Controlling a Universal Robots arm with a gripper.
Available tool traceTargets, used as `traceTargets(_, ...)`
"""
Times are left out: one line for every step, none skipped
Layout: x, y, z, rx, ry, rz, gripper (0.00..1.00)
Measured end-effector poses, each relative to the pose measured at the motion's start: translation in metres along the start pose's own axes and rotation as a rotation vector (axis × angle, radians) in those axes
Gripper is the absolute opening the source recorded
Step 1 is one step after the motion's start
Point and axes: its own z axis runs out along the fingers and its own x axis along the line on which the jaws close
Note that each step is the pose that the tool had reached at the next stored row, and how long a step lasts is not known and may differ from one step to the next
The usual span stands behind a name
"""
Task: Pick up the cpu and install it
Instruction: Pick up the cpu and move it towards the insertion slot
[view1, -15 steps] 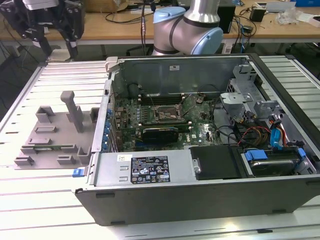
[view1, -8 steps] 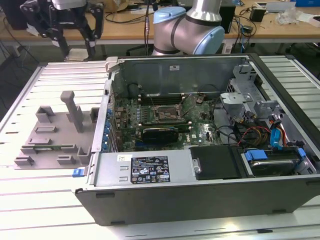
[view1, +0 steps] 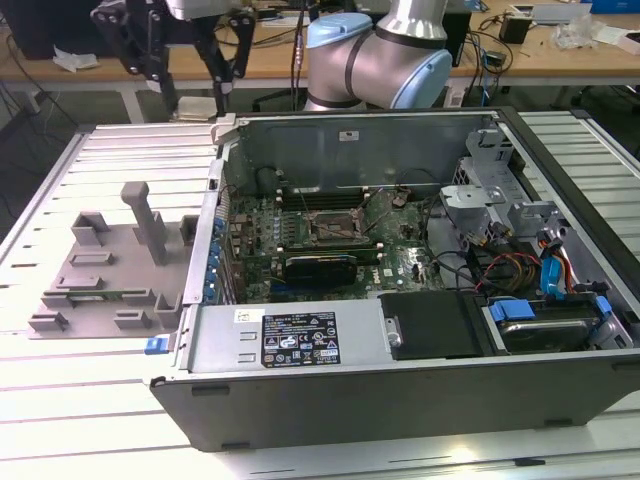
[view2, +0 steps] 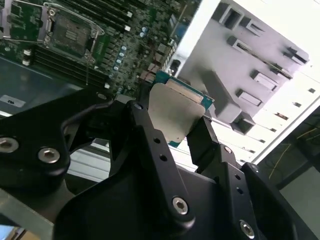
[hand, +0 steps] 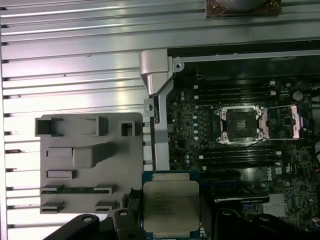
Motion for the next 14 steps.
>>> traceTargets(-0.0058, 0.0004, 0.0001, 0.0, 0.0007, 0.0, 0.54)
traceTargets(-0.0088, 0.0006, 0.0002, 0.0, 0.0011, 0.0, 0.54)
traceTargets(-0.0123, 0.0008, 0.0002, 0.0001, 0.0016, 0.0, 0.54)
traceTargets(-0.0157, 0.001, 0.0003, 0.0002, 0.0019, 0.0, 0.54)
traceTargets(-0.0191, 0.0012, 0.0004, 0.0001, 0.002, 0.0, 0.54)
traceTargets(-0.0231, 0.0015, 0.0007, 0.0001, 0.0021, 0.0, 0.54)
traceTargets(-0.0252, 0.0016, 0.0009, 0.0002, 0.002, 0.0, 0.54)
traceTargets(-0.0268, 0.0017, 0.0014, 0.0002, 0.0021, 0.0, 0.54)
traceTargets(-0.0287, 0.0018, 0.0023, 0.0002, 0.0021, 0.0, 0.54)
traceTargets(-0.0316, 0.0019, 0.0039, 0.0002, 0.002, 0.0, 0.54)
traceTargets(-0.0349, 0.002, 0.0061, 0.0002, 0.002, 0.0, 0.54)
traceTargets(-0.0369, 0.002, 0.0075, 0.0002, 0.002, 0.0, 0.54)
traceTargets(-0.0387, 0.0021, 0.009, 0.0003, 0.002, 0.0, 0.54)
traceTargets(-0.0417, 0.0022, 0.0113, 0.0004, 0.002, 0.0, 0.54)
